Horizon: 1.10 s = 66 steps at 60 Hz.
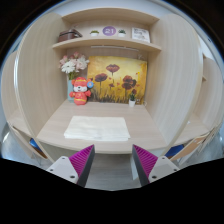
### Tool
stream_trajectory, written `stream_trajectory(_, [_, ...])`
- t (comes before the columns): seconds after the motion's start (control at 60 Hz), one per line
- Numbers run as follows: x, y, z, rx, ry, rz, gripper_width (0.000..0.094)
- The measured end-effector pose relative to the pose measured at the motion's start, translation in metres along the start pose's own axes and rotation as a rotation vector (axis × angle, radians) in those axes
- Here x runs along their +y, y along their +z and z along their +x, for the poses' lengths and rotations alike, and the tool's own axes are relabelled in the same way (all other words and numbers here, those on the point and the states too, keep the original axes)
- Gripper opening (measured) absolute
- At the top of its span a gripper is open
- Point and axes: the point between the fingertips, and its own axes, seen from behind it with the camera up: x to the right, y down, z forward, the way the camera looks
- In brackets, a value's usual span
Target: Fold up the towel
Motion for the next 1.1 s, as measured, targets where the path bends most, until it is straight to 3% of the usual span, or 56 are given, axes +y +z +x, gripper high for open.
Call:
stream_trajectory(0.117, [0.03,0.024,-0.049,-0.058,-0.049,-0.084,0.075])
stream_trajectory(0.333, [0.041,0.106,-0.148,-0.173,-0.075,-0.138,0.0754])
stream_trajectory(0.75, [-0.006,0.28,-0.243,-0.143,-0.081,-0.21,0.0735])
stream_trajectory(0.8, [-0.006,0.285,-0.242,-0.124,-0.096,-0.231,0.0704])
stream_trajectory(0.867, [-0.006,0.289,-0.237,-0.096,-0.085,-0.212,0.0572])
stream_trajectory(1.05, [-0.007,0.294,-0.214,0.003,-0.102,-0.188,0.0098])
stream_trajectory(1.1, [-0.006,0.293,-0.213,-0.004,-0.143,-0.189,0.0082])
